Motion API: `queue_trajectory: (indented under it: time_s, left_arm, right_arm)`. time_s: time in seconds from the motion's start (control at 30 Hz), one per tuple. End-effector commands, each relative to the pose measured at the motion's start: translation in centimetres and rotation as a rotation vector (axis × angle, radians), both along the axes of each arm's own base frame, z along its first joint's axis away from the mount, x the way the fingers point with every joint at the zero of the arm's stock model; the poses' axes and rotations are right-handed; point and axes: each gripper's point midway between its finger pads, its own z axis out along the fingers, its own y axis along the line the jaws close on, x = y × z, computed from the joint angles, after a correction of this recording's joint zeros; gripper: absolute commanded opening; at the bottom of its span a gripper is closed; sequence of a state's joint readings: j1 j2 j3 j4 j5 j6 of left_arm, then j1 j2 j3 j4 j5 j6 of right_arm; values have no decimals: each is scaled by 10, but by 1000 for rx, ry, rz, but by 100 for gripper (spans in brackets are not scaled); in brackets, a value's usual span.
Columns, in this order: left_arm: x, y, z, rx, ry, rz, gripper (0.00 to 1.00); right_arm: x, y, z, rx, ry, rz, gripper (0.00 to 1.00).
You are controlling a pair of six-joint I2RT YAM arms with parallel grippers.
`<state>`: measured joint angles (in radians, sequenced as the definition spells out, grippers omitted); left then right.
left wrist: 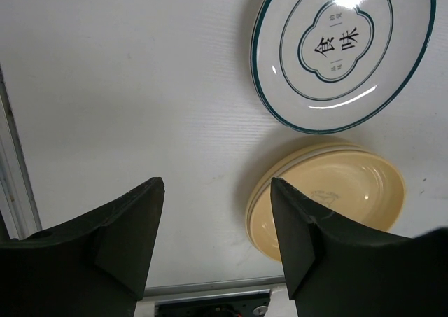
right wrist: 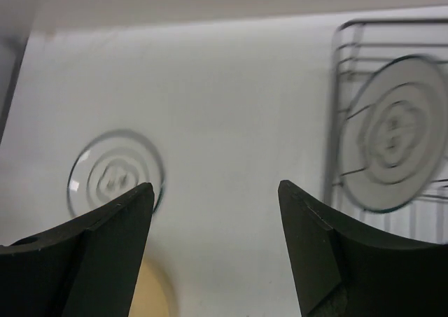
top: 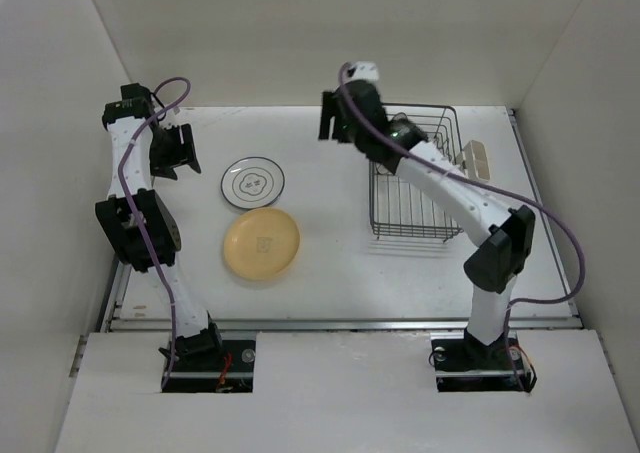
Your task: Unload the plates from the dish rack
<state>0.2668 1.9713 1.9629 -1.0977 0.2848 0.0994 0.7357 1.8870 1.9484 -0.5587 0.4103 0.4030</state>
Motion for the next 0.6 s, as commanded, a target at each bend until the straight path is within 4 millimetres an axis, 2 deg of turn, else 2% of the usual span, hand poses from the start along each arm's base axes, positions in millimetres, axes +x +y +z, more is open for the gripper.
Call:
queue_trajectory:
  time_s: [0.0, 0.07, 0.17, 0.27, 0.3, 0.4, 0.5, 0.57]
  left_arm:
    - [-13, -2, 30, 9, -49, -2, 59]
    - [-13, -4, 30, -1, -51, -6, 59]
    - [-12, -5, 30, -9, -54, -9, 59]
    - [-15, -10, 34, -31, -60, -17, 59]
    - [-17, -11, 34, -34, -50, -17, 59]
    - [-22, -13, 37, -37, -56, -30, 59]
    - [-28, -15, 36, -35, -51, -39, 62]
    - [-28, -15, 37, -33, -60, -40, 62]
  right_arm:
    - [27, -89, -9, -71, 57, -334, 77]
    - [39, -124, -24, -161, 94, -438, 77]
    - [51, -143, -42, -168, 148, -470, 77]
    - [62, -146, -65, -114, 186, -480, 79]
    - [68, -159, -77, -111, 198, -529, 79]
    - [78, -188, -82, -43, 182, -666, 79]
    - [90, -185, -80, -13, 159, -639, 79]
    - [92, -181, -86, -25, 171, -610, 79]
